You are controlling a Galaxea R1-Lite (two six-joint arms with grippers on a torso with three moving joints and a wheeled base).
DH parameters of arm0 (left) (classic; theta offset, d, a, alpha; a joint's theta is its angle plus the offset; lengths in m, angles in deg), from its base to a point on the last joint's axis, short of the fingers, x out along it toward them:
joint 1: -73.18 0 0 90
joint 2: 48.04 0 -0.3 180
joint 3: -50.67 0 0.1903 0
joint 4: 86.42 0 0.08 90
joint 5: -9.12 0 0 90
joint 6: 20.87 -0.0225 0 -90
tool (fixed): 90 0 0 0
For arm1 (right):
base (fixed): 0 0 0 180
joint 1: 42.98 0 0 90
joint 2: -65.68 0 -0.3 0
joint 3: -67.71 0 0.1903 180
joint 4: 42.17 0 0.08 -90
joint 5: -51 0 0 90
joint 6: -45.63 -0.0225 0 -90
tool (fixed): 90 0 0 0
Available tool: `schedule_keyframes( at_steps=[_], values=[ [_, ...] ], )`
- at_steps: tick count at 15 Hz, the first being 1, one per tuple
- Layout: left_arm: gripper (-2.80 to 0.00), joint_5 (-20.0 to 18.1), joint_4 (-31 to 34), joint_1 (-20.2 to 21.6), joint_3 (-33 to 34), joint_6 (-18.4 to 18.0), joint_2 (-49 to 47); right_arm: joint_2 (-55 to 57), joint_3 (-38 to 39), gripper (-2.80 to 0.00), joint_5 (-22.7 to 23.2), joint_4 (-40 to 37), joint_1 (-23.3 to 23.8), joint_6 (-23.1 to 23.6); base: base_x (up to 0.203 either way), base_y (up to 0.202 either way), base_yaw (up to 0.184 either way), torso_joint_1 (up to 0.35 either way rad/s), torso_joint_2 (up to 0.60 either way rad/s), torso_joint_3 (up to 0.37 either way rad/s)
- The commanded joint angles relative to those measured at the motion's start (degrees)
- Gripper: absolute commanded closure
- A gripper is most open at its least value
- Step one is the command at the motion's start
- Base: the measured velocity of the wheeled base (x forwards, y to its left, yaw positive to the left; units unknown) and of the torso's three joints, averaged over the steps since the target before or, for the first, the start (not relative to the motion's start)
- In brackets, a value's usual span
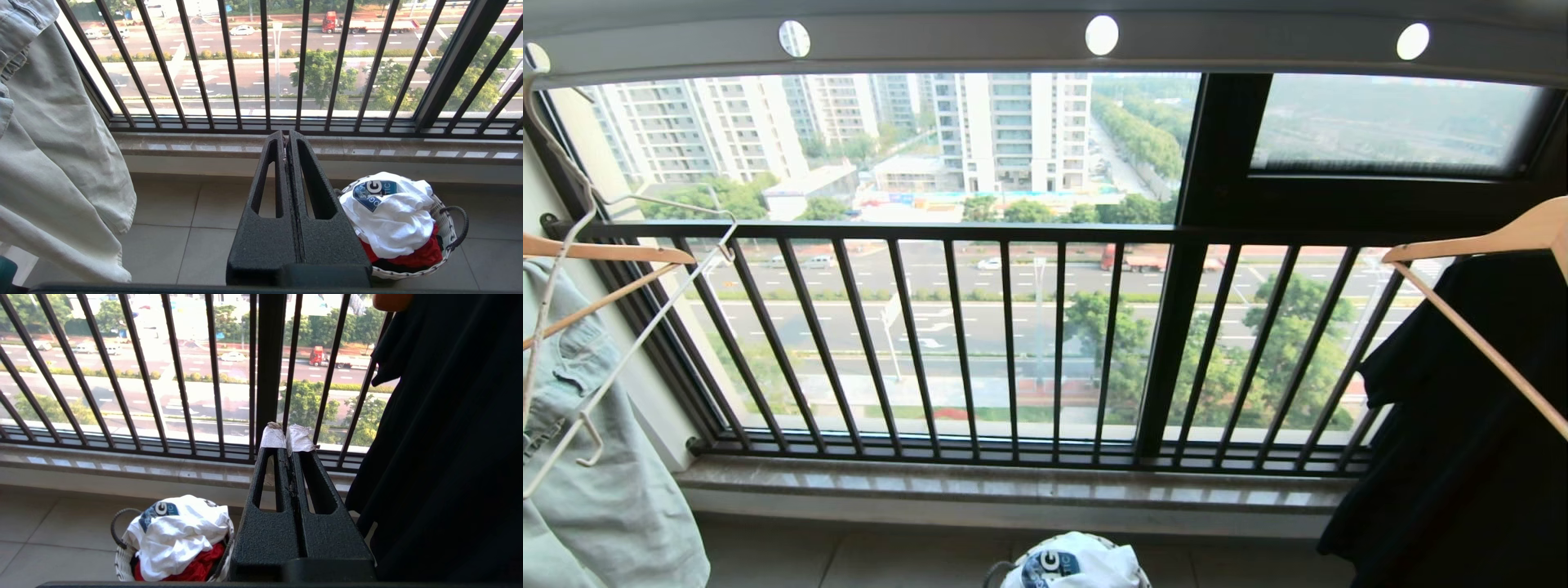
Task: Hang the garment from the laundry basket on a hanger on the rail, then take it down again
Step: Pick up the clothes rack on the clothesline
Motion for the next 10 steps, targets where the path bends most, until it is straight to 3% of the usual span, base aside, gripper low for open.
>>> schedule_keyframes(
  at_steps=[1, 10],
  values=[
    [0.0, 0.0, 0.1, 0.0, 0.0, 0.0, -0.1, 0.1, 0.0, 0.0, 0.0, 0.0, 0.0, 0.0, 0.0, 0.0, 0.0, 0.0, 0.0, 0.0],
    [0.0, 0.0, 0.1, 0.0, 0.0, 0.0, -0.1, 0.1, 0.0, 0.0, 0.0, 0.1, 0.0, 0.0, 0.0, 0.0, 0.0, 0.0, 0.0, 0.0]
  ],
)
